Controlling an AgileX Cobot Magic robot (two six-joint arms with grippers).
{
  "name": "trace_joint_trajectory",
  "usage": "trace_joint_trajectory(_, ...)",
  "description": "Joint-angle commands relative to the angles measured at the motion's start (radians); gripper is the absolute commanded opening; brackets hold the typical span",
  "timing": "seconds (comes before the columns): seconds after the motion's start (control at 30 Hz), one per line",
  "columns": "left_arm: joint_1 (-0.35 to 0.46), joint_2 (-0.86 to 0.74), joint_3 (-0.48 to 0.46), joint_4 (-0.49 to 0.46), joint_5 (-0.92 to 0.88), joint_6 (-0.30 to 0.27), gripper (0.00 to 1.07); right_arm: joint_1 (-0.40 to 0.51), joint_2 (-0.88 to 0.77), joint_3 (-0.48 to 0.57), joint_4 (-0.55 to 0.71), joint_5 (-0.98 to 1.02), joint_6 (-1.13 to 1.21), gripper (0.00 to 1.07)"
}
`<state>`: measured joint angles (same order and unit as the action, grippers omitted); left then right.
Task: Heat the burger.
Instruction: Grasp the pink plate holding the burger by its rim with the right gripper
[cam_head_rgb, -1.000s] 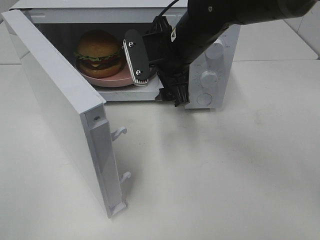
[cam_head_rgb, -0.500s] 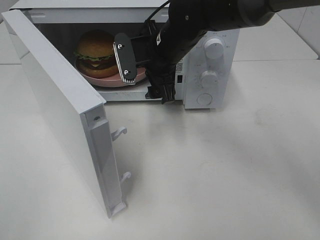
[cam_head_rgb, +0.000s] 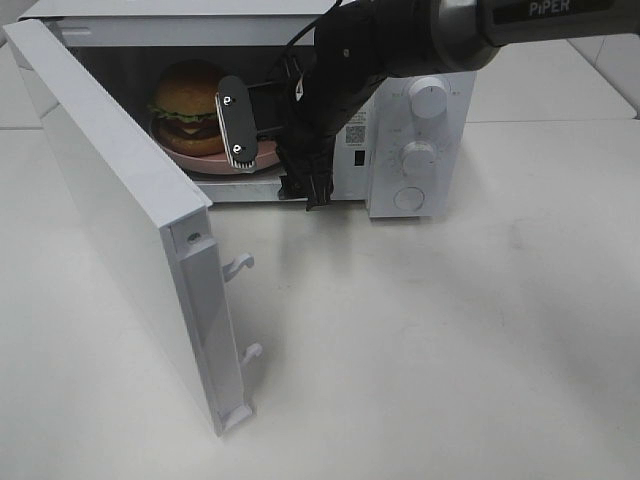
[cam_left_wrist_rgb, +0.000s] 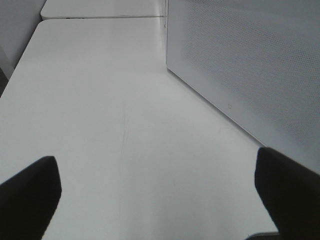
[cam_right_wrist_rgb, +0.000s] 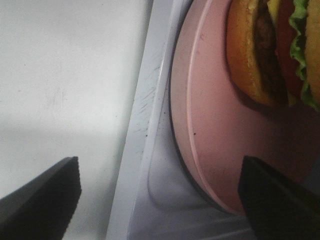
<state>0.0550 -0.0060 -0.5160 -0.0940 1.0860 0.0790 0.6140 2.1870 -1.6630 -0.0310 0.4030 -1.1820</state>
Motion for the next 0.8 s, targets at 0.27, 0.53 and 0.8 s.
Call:
trace_joint_trajectory(0.27, 0.003, -0.014, -0.001, -0.004, -0.013, -0.001, 0.98, 0.006, 0.081, -0.127, -0.005, 0.045, 0.025, 0.81)
trace_joint_trajectory(0.53, 0.003, -0.014, -0.001, -0.004, -0.013, -0.001, 0.98, 0.005, 0.138, -0.209, -0.004, 0.122, 0.025, 0.79)
trace_joint_trajectory(0.8, 0.003, -0.014, -0.001, -0.004, -0.013, -0.001, 0.98, -0.008, 0.202, -0.298, 0.016, 0.146, 0.027, 0.77)
